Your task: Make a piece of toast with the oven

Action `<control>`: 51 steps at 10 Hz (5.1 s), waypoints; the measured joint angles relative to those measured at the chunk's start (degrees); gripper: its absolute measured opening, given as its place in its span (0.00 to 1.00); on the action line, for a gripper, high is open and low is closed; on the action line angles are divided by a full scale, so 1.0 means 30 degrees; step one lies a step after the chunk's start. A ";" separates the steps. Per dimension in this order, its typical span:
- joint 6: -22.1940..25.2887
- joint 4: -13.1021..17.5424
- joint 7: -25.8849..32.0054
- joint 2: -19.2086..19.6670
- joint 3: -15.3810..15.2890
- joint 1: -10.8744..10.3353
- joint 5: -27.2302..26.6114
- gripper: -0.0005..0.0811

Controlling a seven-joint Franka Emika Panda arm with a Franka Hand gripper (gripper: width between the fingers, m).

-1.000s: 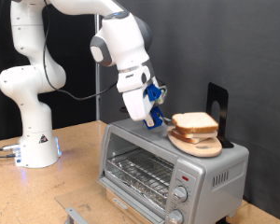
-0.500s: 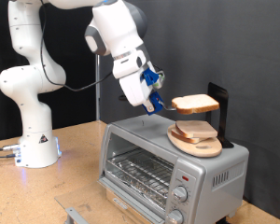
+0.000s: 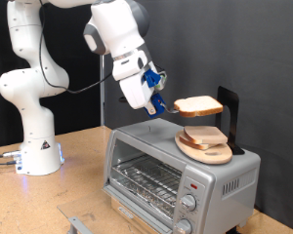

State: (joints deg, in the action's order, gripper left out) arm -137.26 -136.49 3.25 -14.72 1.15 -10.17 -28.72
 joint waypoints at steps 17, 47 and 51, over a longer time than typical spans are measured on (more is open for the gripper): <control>0.0336 -0.6403 0.5181 -0.4420 0.4017 0.3468 0.1884 0.49; -0.3494 -0.5231 0.7715 0.2706 0.0801 0.2211 0.3954 0.49; -0.4277 -0.4872 0.8901 0.2905 0.0218 0.2051 0.5114 0.49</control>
State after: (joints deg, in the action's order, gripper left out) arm -150.09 -151.11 29.95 -6.00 1.80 -4.02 -13.38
